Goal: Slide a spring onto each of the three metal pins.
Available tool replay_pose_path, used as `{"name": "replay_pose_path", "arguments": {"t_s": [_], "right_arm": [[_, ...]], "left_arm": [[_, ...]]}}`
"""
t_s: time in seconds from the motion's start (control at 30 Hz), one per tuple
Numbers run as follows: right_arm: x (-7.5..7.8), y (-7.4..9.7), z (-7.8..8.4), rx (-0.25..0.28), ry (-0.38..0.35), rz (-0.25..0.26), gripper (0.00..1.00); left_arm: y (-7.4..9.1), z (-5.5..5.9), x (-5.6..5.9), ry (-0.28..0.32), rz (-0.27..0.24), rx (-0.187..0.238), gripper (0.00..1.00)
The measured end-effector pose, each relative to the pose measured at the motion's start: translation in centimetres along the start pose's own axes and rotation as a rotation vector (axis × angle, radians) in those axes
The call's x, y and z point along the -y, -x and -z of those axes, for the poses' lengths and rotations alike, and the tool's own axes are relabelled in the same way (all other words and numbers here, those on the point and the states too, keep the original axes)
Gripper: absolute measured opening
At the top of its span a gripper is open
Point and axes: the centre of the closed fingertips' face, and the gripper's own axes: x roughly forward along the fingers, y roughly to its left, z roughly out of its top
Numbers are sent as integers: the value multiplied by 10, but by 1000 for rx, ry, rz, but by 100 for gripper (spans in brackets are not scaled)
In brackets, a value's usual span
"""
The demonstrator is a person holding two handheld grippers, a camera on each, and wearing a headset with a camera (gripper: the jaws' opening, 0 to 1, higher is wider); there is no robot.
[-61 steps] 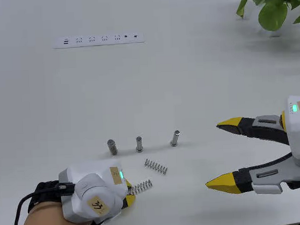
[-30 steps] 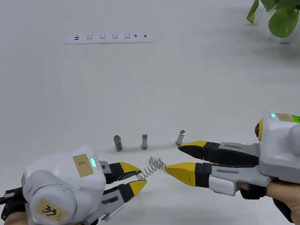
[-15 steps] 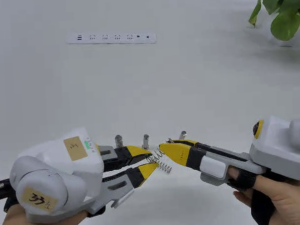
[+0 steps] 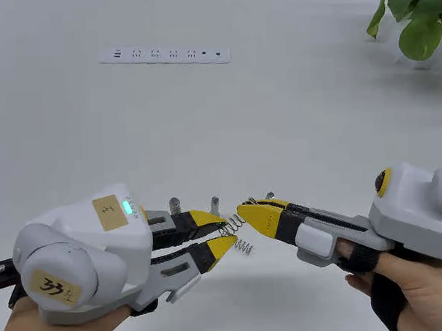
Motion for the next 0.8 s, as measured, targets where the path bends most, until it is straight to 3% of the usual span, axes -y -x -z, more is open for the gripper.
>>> {"name": "replay_pose_path", "arguments": {"t_s": [0.27, 0.53, 0.8], "right_arm": [[-3, -1, 1, -52, 95, 15, 11], [-7, -2, 0, -117, 245, 30, 11], [-8, -2, 2, -146, 307, 36, 11]], "left_arm": [[-1, 1, 1, 6, 9, -5, 11], [-3, 1, 2, 7, 18, -8, 11], [-4, 2, 3, -1, 23, -14, 11]]}}
